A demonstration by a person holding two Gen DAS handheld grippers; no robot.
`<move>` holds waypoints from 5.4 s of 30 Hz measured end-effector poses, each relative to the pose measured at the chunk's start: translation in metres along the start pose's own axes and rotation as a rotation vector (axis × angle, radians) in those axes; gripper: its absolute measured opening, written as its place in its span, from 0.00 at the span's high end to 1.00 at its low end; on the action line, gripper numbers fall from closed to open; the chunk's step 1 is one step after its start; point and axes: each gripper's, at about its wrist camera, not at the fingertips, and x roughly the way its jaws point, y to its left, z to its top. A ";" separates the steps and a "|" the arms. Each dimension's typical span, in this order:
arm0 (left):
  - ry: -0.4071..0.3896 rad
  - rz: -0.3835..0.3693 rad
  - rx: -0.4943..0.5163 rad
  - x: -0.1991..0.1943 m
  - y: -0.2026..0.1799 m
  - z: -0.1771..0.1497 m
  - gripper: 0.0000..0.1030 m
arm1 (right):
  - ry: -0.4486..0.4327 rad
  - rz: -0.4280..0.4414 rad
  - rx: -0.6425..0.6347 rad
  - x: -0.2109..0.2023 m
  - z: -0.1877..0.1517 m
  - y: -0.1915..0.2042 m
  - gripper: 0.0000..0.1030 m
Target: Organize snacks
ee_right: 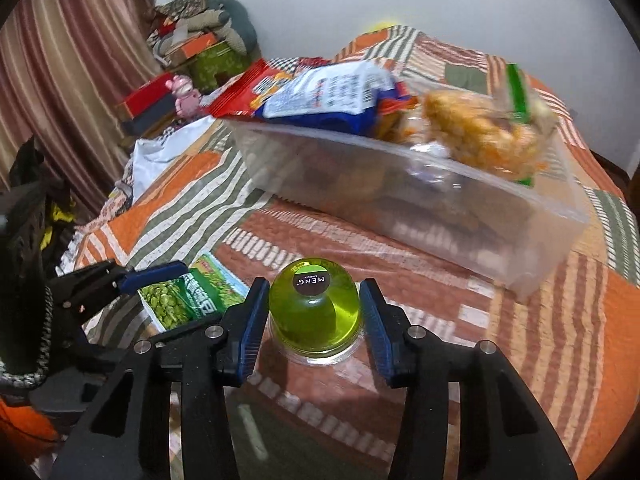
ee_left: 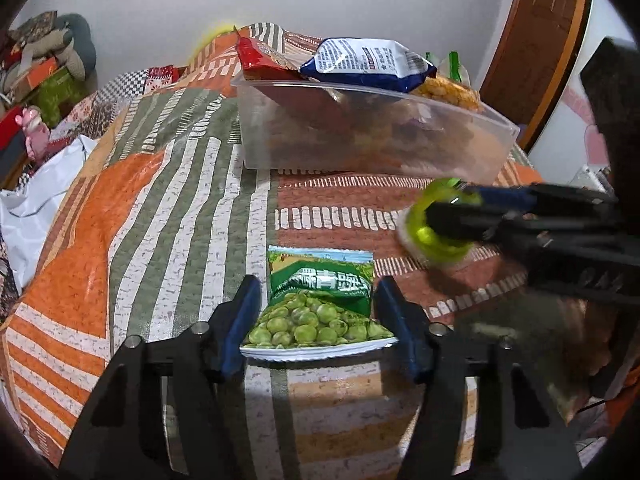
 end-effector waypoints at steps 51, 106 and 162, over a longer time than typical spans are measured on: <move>-0.237 -0.016 0.071 -0.068 -0.024 0.137 0.61 | -0.270 -0.058 0.059 -0.075 0.047 -0.042 0.58; -0.310 0.030 0.079 -0.083 -0.027 0.142 0.45 | -0.325 -0.086 0.061 -0.092 0.062 -0.036 0.56; -0.597 0.028 0.061 -0.214 -0.059 0.057 0.01 | -0.629 -0.185 0.041 -0.205 -0.003 0.025 0.00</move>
